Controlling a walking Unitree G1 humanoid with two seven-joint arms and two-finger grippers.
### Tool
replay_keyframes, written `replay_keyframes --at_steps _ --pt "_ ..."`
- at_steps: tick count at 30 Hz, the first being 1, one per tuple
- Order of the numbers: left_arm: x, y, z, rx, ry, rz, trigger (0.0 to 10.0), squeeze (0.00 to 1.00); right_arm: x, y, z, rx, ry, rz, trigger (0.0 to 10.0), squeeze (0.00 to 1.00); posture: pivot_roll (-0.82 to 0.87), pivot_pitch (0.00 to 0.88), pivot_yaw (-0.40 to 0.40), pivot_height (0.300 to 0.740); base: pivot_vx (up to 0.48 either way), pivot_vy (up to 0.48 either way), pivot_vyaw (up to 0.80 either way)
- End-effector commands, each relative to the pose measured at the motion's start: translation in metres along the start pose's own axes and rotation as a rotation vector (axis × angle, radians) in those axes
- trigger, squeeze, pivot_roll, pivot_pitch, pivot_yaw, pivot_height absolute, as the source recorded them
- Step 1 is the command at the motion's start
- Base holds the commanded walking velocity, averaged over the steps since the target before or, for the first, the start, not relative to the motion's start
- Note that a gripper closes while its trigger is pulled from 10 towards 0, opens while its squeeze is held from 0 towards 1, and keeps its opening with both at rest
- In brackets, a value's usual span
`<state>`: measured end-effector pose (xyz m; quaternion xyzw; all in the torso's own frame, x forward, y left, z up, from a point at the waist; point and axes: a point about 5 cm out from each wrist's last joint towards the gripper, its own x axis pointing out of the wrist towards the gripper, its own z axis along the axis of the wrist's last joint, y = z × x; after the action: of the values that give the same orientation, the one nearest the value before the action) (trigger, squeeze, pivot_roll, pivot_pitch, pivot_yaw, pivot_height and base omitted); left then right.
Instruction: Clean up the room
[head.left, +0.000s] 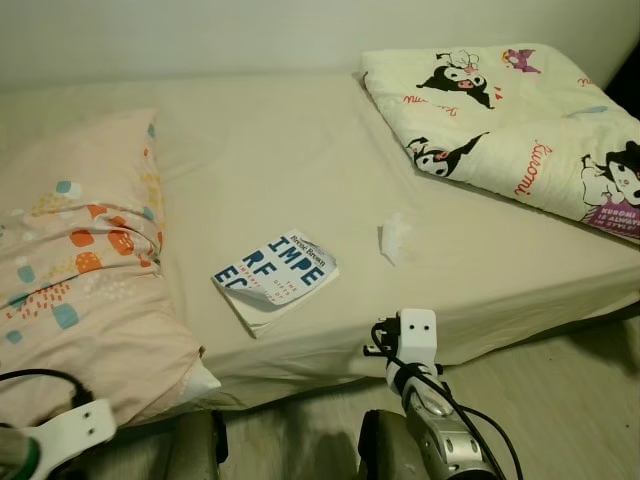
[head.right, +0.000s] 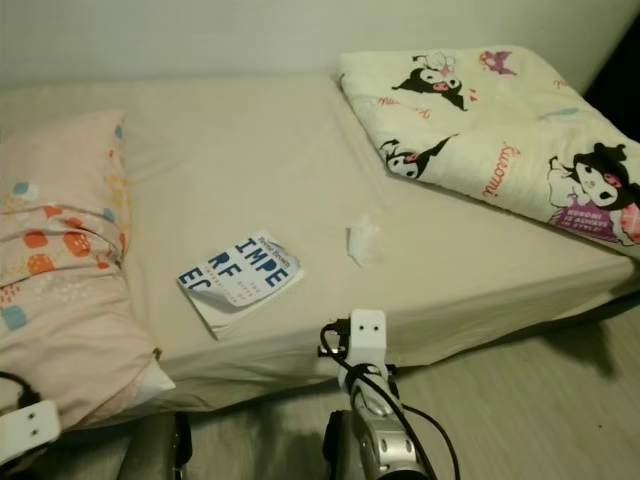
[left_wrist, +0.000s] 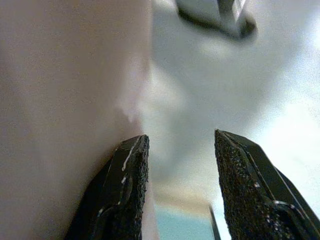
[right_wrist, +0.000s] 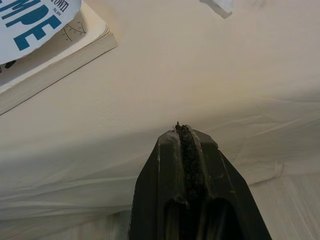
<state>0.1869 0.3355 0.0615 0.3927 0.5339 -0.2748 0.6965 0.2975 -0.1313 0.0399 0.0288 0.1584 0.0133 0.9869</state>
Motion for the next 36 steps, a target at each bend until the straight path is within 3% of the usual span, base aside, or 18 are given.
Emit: replay_keyframes --at_steps 1,2,4,5,6,11,16,19,21,23,27,33,36 --pt "-0.002 -0.001 -0.015 0.007 0.089 -0.017 0.0 0.00 -0.001 0.000 -0.007 0.008 0.025 -0.008 10.0 0.00 0.22 0.080 -0.008 0.591 0.000 0.000 0.00" --pt "-0.005 0.003 -0.022 0.011 0.127 -0.007 0.0 0.00 -0.001 0.000 -0.008 0.009 0.026 -0.009 10.0 0.00 0.22 0.080 -0.008 0.591 0.000 0.000 0.00" --pt "-0.011 0.022 -0.037 0.015 0.199 0.122 0.0 0.00 -0.002 0.001 -0.009 0.011 0.027 -0.009 10.0 0.00 0.23 0.079 -0.003 0.591 0.000 0.000 0.00" --pt "-0.011 0.022 -0.037 0.015 0.199 0.122 0.0 0.00 -0.002 0.001 -0.009 0.011 0.027 -0.009 10.0 0.00 0.23 0.079 -0.003 0.591 0.000 0.000 0.00" --pt "-0.016 0.041 -0.043 0.008 0.235 0.278 0.0 0.00 -0.002 0.001 -0.009 0.012 0.028 -0.009 10.0 0.00 0.23 0.080 0.001 0.591 0.000 0.000 0.00" --pt "-0.014 0.052 -0.040 0.003 0.230 0.387 0.0 0.00 -0.002 0.002 -0.009 0.014 0.028 -0.010 10.0 0.00 0.24 0.079 0.001 0.591 0.000 0.000 0.00" --pt "-0.003 0.056 -0.024 -0.046 0.135 0.499 0.0 0.00 -0.002 0.002 -0.009 0.013 0.025 -0.013 10.0 0.00 0.23 0.079 0.007 0.591 0.000 0.000 0.00" --pt "-0.009 0.068 -0.017 -0.043 0.109 0.630 0.0 0.00 -0.002 0.001 -0.009 0.015 0.024 -0.019 10.0 0.00 0.23 0.079 0.007 0.591 0.000 0.000 0.00" --pt "-0.009 0.068 -0.017 -0.043 0.109 0.630 0.0 0.00 -0.002 0.001 -0.009 0.015 0.024 -0.019 10.0 0.00 0.23 0.079 0.007 0.591 0.000 0.000 0.00" --pt "-0.014 0.076 -0.018 -0.034 0.114 0.687 0.0 0.00 -0.002 0.001 -0.010 0.015 0.026 -0.019 10.0 0.00 0.23 0.079 0.007 0.591 0.000 0.000 0.00" --pt "-0.040 0.107 -0.025 -0.008 0.142 0.908 0.0 0.00 -0.002 0.003 -0.010 0.012 0.027 -0.014 10.0 0.00 0.23 0.083 0.004 0.591 0.000 0.000 0.00" --pt "-0.061 0.122 -0.038 -0.014 0.194 0.999 0.0 0.00 -0.002 0.002 -0.011 0.015 0.027 -0.020 10.0 0.00 0.23 0.083 0.004 0.591 0.000 0.000 0.00" --pt "-0.064 0.123 -0.041 -0.005 0.205 1.007 0.0 0.00 -0.003 0.002 -0.012 0.016 0.029 -0.020 10.0 0.00 0.24 0.083 0.005 0.591 0.000 0.000 0.00"
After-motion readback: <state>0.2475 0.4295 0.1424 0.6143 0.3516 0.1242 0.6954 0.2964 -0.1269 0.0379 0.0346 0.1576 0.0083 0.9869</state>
